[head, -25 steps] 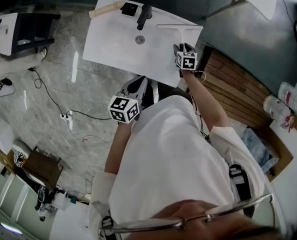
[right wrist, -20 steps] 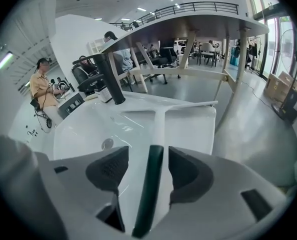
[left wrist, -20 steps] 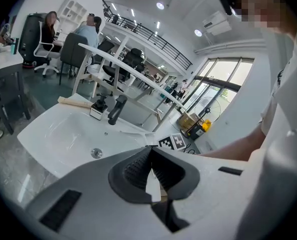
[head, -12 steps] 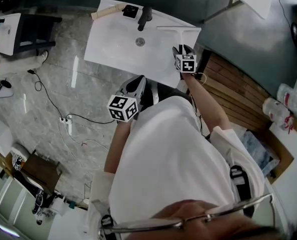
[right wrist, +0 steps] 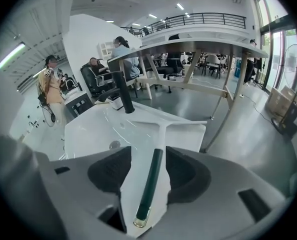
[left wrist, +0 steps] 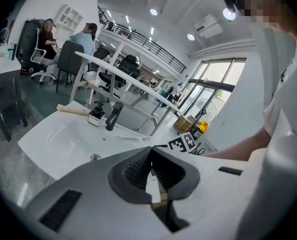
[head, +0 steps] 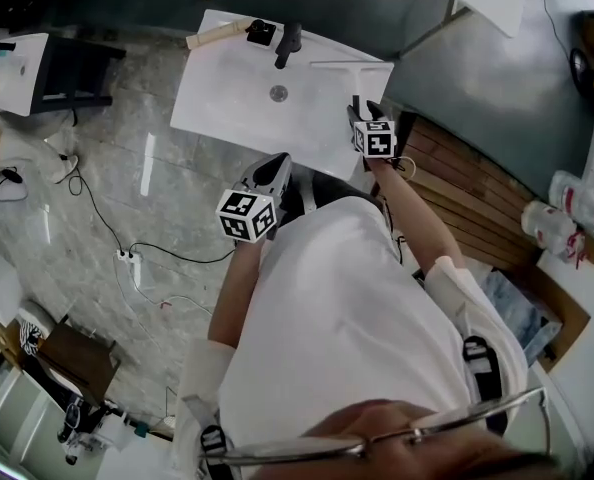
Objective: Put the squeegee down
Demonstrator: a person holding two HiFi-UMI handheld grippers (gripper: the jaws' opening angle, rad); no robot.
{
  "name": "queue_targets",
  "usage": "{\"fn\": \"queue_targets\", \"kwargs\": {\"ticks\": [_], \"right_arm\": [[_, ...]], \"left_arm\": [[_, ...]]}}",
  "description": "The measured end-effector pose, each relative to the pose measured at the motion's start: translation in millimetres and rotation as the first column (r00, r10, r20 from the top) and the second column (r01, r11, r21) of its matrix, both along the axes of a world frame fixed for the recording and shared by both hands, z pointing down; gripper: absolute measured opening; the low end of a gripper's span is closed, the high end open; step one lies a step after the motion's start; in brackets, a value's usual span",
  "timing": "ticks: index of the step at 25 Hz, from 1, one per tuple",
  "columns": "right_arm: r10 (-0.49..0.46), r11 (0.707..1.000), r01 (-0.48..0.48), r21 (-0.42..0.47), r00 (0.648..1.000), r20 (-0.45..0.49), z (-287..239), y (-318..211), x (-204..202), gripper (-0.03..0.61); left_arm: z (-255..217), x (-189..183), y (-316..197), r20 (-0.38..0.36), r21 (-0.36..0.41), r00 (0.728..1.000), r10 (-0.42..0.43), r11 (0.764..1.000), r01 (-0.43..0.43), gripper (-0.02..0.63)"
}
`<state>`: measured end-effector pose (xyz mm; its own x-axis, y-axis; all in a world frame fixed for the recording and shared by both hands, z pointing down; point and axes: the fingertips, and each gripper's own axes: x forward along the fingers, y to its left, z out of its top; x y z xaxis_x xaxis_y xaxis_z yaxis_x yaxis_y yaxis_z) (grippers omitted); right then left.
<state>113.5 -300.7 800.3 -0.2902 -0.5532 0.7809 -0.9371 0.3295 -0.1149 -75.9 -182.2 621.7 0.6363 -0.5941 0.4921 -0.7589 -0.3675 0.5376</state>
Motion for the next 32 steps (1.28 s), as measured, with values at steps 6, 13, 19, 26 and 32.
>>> {"fn": "queue_targets", "kwargs": {"ticks": [6,13,19,26,32], "right_arm": [[-0.011,1.000,0.011,0.026,1.000,0.017,-29,12,0,0.197],[-0.008,0.998,0.006,0.062,0.999,0.042,-58,28,1,0.165],[0.023,0.995,-0.030,0.094,0.997,0.077,-89,41,6,0.103],[0.050,0.988,-0.070,0.139,0.988,0.148,-133,55,11,0.062],[0.031,0.985,-0.065,0.160,0.978,0.205,-158,63,3,0.034]], "left_arm": [[0,-7,7,0.004,0.005,1.000,0.001,1.000,-0.001,0.005],[0,-11,16,0.012,0.022,1.000,0.022,1.000,-0.023,0.005],[-4,-15,17,0.007,0.038,1.000,0.022,0.999,-0.022,0.005],[-8,-16,19,0.066,0.079,0.997,0.046,0.996,-0.051,0.005],[-14,-15,17,0.073,0.097,0.996,0.054,0.993,-0.061,0.005]]}}
